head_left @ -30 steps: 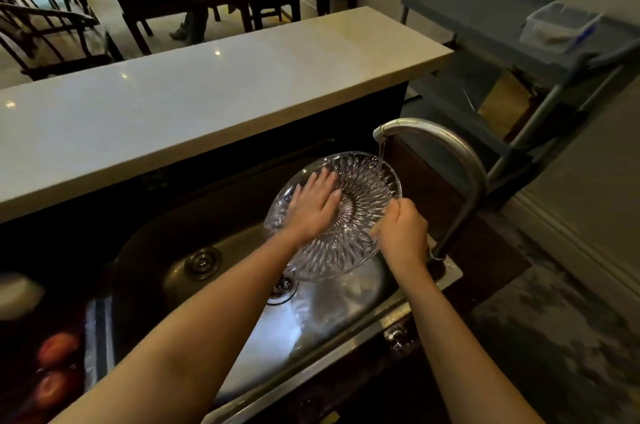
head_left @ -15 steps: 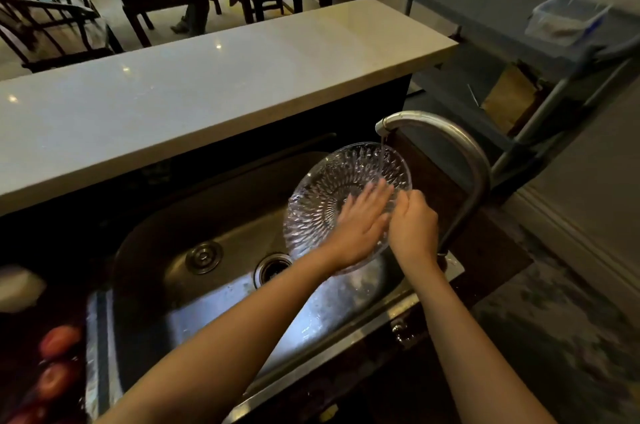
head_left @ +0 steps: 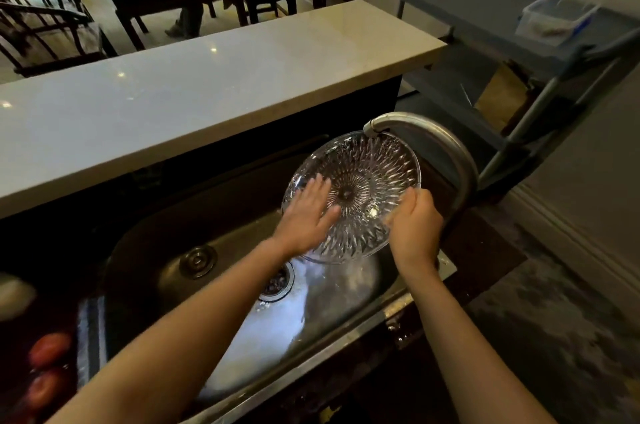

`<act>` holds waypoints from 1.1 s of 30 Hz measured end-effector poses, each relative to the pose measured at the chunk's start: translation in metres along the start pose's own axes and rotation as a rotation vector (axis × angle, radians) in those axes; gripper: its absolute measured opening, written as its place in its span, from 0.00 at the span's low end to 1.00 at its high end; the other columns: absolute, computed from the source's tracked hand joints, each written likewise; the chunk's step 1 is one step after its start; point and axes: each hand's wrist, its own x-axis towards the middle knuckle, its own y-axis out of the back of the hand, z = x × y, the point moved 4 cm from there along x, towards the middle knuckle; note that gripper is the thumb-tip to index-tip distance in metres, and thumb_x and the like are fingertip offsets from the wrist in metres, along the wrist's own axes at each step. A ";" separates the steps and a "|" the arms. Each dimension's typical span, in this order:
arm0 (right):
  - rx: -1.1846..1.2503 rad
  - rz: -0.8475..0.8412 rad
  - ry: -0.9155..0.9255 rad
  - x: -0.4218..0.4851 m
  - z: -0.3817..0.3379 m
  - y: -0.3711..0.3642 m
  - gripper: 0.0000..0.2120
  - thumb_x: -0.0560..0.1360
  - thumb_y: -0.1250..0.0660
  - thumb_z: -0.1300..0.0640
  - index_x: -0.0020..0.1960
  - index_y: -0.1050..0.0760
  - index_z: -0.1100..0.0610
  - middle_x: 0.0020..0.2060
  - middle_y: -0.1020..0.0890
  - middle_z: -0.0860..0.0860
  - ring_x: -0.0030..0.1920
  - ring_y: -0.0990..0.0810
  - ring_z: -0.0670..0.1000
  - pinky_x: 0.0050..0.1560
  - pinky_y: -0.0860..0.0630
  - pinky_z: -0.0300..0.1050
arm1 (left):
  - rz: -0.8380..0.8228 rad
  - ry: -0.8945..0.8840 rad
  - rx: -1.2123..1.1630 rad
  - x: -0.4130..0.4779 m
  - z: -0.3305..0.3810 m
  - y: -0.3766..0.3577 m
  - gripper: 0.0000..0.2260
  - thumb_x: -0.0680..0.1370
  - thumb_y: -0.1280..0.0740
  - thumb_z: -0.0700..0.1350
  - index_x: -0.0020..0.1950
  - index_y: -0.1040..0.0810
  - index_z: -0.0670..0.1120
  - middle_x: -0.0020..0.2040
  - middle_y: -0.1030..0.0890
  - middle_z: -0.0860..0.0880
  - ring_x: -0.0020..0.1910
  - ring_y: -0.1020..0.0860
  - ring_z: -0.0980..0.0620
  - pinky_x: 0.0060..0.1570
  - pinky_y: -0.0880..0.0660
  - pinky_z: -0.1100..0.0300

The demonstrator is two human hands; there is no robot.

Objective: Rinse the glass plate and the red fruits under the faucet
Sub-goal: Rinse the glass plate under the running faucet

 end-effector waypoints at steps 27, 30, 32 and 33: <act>0.109 0.020 0.047 -0.012 0.004 -0.007 0.12 0.81 0.47 0.57 0.45 0.28 0.59 0.32 0.26 0.47 0.32 0.27 0.46 0.31 0.31 0.39 | 0.274 0.048 0.171 0.057 -0.002 0.057 0.24 0.80 0.55 0.58 0.75 0.51 0.54 0.77 0.49 0.50 0.76 0.51 0.49 0.75 0.56 0.46; 0.110 0.043 0.041 -0.006 0.010 -0.002 0.11 0.81 0.47 0.56 0.44 0.30 0.55 0.32 0.27 0.44 0.32 0.28 0.41 0.31 0.32 0.34 | 0.295 0.396 0.012 0.033 -0.047 0.067 0.29 0.79 0.48 0.60 0.76 0.49 0.49 0.75 0.40 0.44 0.73 0.39 0.44 0.71 0.41 0.47; 0.102 0.010 0.021 -0.001 0.015 -0.006 0.11 0.81 0.47 0.55 0.45 0.29 0.55 0.32 0.27 0.42 0.33 0.29 0.39 0.30 0.34 0.30 | 0.206 0.585 -0.436 0.013 -0.065 0.063 0.29 0.78 0.44 0.61 0.73 0.41 0.45 0.70 0.32 0.40 0.65 0.28 0.43 0.60 0.28 0.52; 0.095 -0.017 0.011 0.001 0.017 -0.009 0.11 0.81 0.47 0.56 0.45 0.28 0.55 0.32 0.27 0.42 0.33 0.29 0.39 0.30 0.35 0.29 | 0.123 0.606 -0.738 0.004 -0.067 0.059 0.26 0.79 0.44 0.59 0.69 0.34 0.43 0.66 0.27 0.39 0.59 0.23 0.44 0.52 0.24 0.55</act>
